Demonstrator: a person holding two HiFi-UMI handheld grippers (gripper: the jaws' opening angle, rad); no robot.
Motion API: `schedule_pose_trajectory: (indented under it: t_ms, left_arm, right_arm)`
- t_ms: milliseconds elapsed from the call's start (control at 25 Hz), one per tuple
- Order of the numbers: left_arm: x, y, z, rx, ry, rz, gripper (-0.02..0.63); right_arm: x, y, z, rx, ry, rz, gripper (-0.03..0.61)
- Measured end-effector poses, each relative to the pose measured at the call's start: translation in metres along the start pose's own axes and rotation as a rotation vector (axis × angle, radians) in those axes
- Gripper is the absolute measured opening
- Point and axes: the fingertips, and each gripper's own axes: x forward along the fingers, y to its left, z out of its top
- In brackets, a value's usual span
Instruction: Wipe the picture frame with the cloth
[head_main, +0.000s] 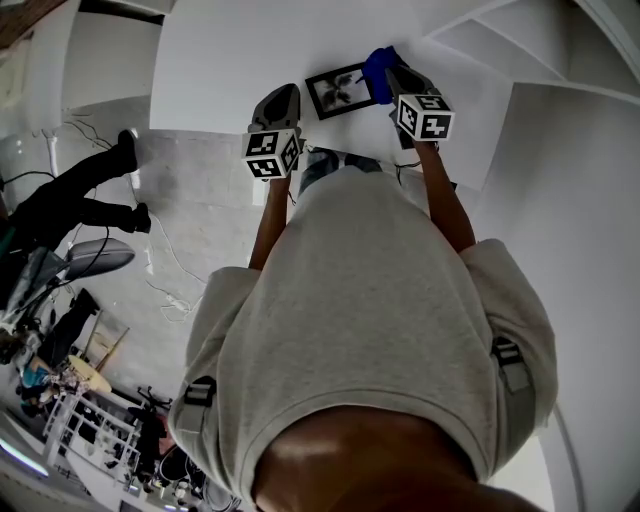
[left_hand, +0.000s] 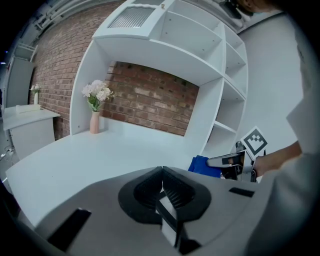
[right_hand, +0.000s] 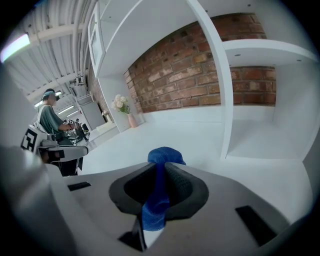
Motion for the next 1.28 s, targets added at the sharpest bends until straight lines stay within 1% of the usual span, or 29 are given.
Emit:
schedule_pose_trajectory:
  t_ms: [120,280,560,760,1000,1280]
  left_arm:
    - [0.001,-0.001,-0.002,0.001,-0.006,0.0,0.017]
    - [-0.003,-0.004,-0.006,0.0,-0.018,0.007,0.017]
    - [-0.027,0.018,-0.008,-0.023,-0.029,0.055,0.017]
    - [-0.043,0.032,-0.014,-0.045,-0.035,0.092,0.017]
    - [-0.057,0.044,-0.015,-0.069,-0.035,0.116,0.017]
    - [-0.058,0.047,-0.013,-0.071,-0.029,0.115,0.017]
  right_arm:
    - [-0.002,0.012,0.009,-0.019,-0.027,0.022,0.066]
    - [0.0,0.038,0.014,-0.05,-0.046,0.076,0.066]
    - [0.019,0.106,0.019,-0.107,-0.03,0.194,0.066]
    - [0.026,0.142,0.009,-0.132,-0.003,0.257,0.066]
    - [0.031,0.157,-0.005,-0.136,0.044,0.274,0.066]
    - [0.039,0.149,-0.028,-0.115,0.113,0.256,0.066]
